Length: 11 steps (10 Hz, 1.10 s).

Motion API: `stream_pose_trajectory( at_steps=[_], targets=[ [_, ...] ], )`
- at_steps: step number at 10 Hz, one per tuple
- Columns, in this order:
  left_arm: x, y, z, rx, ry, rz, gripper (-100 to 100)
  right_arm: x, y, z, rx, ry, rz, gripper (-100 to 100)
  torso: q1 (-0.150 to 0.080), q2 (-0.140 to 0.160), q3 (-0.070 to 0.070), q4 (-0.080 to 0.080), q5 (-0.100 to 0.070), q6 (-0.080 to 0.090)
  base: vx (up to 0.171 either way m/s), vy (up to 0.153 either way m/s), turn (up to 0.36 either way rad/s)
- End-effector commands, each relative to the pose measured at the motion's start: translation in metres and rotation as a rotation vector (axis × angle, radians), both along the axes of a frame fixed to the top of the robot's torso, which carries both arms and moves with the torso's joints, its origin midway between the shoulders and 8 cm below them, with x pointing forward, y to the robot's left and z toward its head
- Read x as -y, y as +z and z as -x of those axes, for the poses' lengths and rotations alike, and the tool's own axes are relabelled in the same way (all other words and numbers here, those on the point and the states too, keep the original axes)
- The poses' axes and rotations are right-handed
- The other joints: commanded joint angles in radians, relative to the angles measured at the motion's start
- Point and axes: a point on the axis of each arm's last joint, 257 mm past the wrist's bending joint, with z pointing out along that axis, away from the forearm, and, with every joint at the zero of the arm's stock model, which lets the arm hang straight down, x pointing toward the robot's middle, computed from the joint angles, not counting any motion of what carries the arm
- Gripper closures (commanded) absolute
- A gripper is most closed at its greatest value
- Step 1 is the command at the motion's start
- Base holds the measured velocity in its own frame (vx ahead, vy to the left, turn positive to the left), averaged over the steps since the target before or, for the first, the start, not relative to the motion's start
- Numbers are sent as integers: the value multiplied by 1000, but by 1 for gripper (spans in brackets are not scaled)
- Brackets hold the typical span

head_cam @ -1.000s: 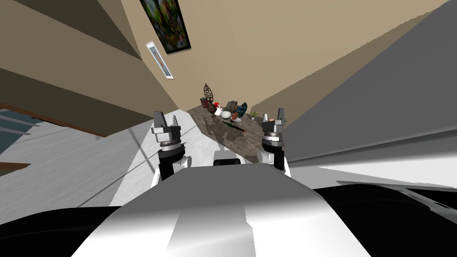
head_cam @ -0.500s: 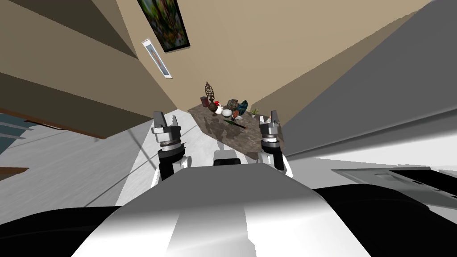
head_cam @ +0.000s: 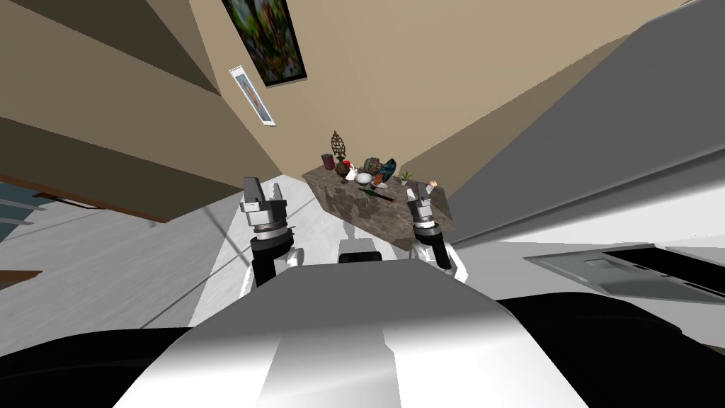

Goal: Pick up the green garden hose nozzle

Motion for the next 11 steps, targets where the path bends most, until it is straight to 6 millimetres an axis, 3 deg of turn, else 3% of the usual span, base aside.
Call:
stream_pose_trajectory(
  at_steps=[1, 5, 6, 7, 8, 9, 10, 11],
  targets=[
    [0, 0, 0, 0, 0, 0, 0, -4, -6, -2, -4, 5, 49, -100, 0, 0, 0, 0, 0, 0, -35, 104, -13],
    [0, 0, 0, 0, 0, 0, 0, -15, -51, -11, -50, 22, 262, -100, -1, -3, -1, -1, 0, 0, -12, 114, 4],
    [0, 0, 0, 0, 0, 0, 0, -15, -51, -11, -51, 26, 272, -100, -1, -3, -2, -1, 0, 0, 8, 76, 4],
    [0, 0, 0, 0, 0, 0, 0, -17, -70, -14, -71, 32, 344, -100, -3, -3, -2, -1, 0, 0, 26, 83, 32],
    [0, 0, 0, 0, 0, 0, 0, -17, -71, -14, -72, 37, 355, -100, -3, -5, -3, -1, -1, 0, 28, 74, 10],
    [0, 0, 0, 0, 0, 0, 0, -18, -91, -16, -95, 43, 429, -100, -3, -5, -3, -1, 0, 0, 41, 93, 34],
    [0, 0, 0, 0, 0, 0, 0, -18, -92, -15, -96, 49, 442, -100, -2, -6, -3, -1, 0, 0, 42, 87, 12],
    [0, 0, 0, 0, 0, 0, 0, -17, -114, -17, -120, 55, 515, -100, -3, -6, -3, -1, 0, 0, 48, 91, 37]
  ],
)
